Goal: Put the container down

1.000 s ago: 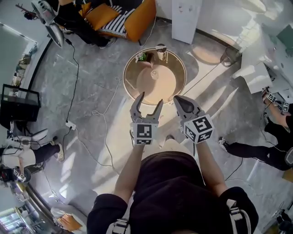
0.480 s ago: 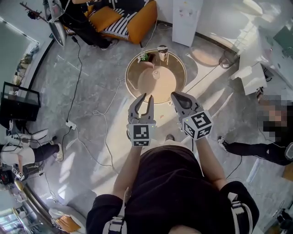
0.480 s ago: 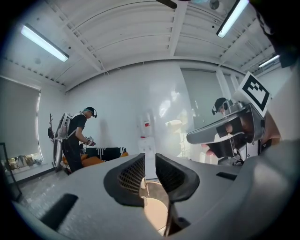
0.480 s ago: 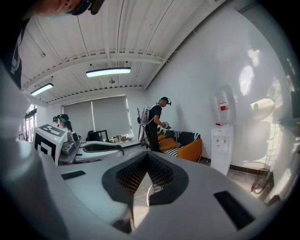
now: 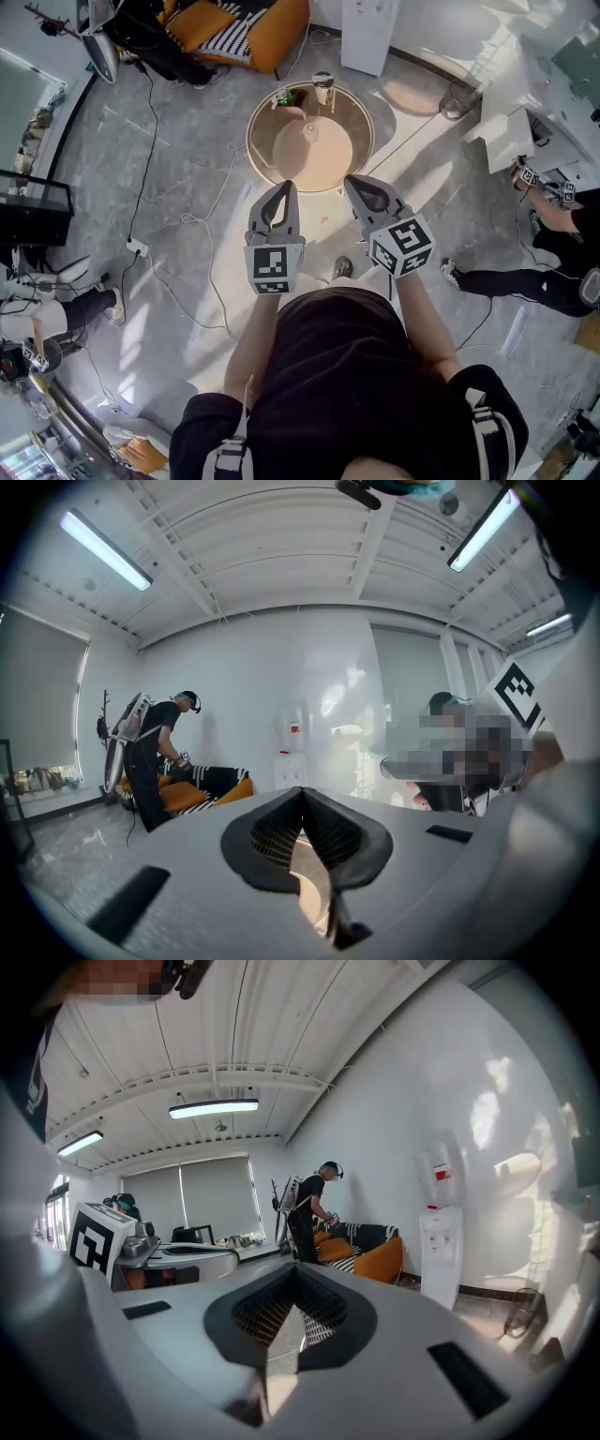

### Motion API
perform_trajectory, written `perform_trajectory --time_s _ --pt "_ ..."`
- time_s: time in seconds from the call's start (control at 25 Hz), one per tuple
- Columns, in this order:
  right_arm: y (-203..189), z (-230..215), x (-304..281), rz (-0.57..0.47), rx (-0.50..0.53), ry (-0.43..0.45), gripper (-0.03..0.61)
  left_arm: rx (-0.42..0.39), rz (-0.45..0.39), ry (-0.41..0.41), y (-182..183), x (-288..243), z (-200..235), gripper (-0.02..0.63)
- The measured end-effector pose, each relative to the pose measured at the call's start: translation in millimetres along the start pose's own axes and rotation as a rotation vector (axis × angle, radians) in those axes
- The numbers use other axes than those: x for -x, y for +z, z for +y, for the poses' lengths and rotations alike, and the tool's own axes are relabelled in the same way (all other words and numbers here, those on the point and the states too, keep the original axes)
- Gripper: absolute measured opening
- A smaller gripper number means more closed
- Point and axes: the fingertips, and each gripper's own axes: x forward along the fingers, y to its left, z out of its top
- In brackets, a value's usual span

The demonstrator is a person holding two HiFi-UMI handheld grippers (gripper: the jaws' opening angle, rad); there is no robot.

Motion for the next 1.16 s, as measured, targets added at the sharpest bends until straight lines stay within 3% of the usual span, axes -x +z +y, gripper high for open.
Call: perform_trajectory --time_s 0.32,0.68,1.16 --pt "2.6 12.5 4.2 -0.016 0.027 0.002 0.002 0.051 0.014 -0.058 5.0 8.1 -9.7 0.018" --pt "-1.7 21.5 5.2 -0.007 0.025 0.018 0.002 0.105 0.038 -0.057 6.8 21.2 -7.7 0.017" --pt "-7.5 32.5 16.6 -0.005 0.029 0.037 0.002 0.104 0.051 -0.054 -1.1 35.2 -17.1 0.017"
